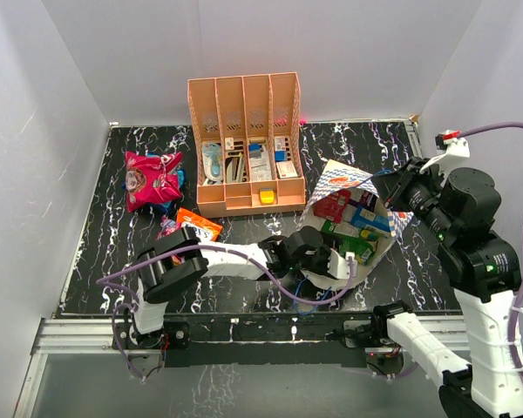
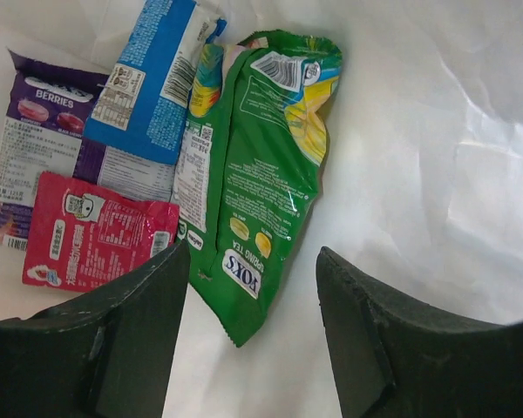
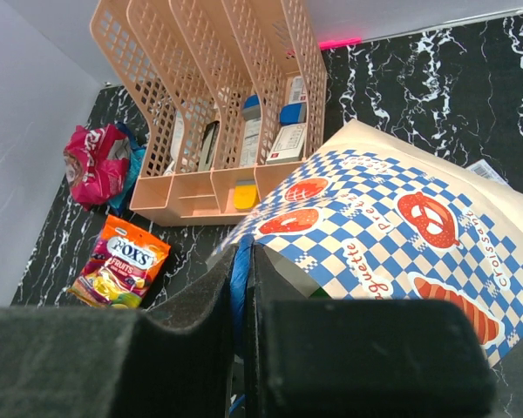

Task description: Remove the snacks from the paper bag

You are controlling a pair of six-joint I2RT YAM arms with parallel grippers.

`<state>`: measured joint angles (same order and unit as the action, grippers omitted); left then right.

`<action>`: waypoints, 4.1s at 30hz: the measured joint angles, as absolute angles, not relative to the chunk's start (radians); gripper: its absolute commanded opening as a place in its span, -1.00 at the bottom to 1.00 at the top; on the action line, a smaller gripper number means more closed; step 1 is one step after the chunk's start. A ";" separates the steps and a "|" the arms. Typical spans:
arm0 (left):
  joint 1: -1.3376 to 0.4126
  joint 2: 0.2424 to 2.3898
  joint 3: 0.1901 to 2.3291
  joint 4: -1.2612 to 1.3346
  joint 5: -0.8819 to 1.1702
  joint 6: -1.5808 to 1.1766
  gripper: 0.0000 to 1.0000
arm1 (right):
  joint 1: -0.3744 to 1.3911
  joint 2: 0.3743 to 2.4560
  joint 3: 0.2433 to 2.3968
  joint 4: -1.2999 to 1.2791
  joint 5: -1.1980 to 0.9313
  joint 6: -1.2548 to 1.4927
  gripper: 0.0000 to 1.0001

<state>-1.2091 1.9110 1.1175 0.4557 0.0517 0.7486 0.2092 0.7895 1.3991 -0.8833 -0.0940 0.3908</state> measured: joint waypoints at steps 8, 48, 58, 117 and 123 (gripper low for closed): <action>-1.209 1.971 1.134 0.437 0.072 0.836 0.30 | 0.209 0.820 1.426 -0.887 -0.077 0.383 -0.84; -1.219 1.762 1.296 0.146 -0.150 0.536 -1.00 | 0.209 0.875 1.483 -0.928 -0.030 0.234 -0.85; -1.219 1.527 1.275 0.050 -0.160 0.448 -1.00 | 0.209 0.866 1.483 -0.939 0.067 0.257 -0.85; -0.351 1.097 0.888 -0.622 0.014 -0.543 -1.00 | 0.209 0.810 1.447 -0.915 -0.032 0.298 -0.85; -0.341 1.073 0.790 -0.563 -0.072 -0.562 -1.00 | 0.209 0.801 1.443 -0.915 -0.033 0.298 -0.85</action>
